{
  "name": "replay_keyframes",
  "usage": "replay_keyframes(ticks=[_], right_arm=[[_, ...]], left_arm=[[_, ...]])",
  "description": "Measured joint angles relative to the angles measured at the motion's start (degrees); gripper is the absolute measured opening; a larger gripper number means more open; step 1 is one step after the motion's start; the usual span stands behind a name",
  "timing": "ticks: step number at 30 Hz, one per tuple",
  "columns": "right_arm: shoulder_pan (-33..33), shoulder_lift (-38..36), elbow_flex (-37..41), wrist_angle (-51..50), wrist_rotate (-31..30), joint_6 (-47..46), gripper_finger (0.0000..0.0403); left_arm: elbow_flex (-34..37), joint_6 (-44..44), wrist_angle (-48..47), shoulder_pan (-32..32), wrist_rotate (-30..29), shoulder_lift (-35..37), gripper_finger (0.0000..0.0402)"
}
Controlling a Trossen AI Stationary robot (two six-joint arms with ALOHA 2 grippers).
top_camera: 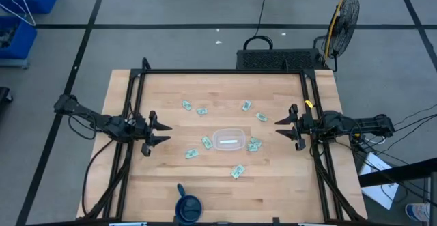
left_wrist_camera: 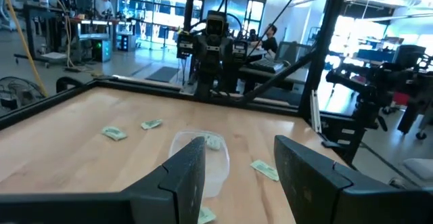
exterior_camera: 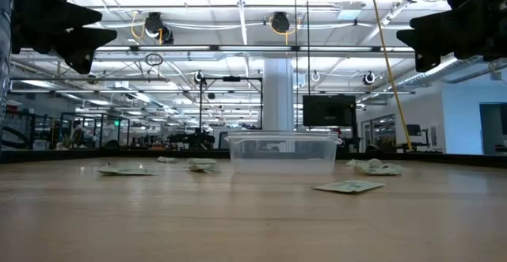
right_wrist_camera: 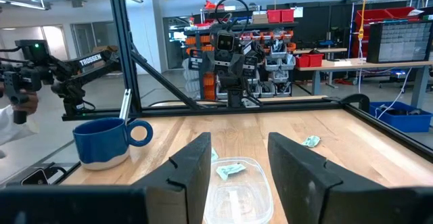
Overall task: Pick and place Stevia / Truvia into bins
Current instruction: Put the stevia packet into the transparent container
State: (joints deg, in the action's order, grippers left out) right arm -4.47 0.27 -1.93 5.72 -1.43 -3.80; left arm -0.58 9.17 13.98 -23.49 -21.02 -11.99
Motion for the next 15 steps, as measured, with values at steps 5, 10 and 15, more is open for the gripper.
replay_keyframes(ticks=[5, 10, 15], right_arm=[[-0.02, 0.00, 0.00, 0.01, 0.01, -0.02, 0.0141], [0.00, 0.00, 0.00, 0.00, 0.00, -0.02, 0.0141], [-0.02, 0.00, 0.00, 0.02, 0.00, 0.00, 0.0141]], left_arm=[[0.00, 0.56, -0.27, 0.00, -0.01, 0.00, 0.0182], [0.00, -1.46, 0.34, 0.00, -2.73, 0.00, 0.0182], [0.00, -2.09, 1.24, 0.11, -17.48, -0.02, 0.0182]])
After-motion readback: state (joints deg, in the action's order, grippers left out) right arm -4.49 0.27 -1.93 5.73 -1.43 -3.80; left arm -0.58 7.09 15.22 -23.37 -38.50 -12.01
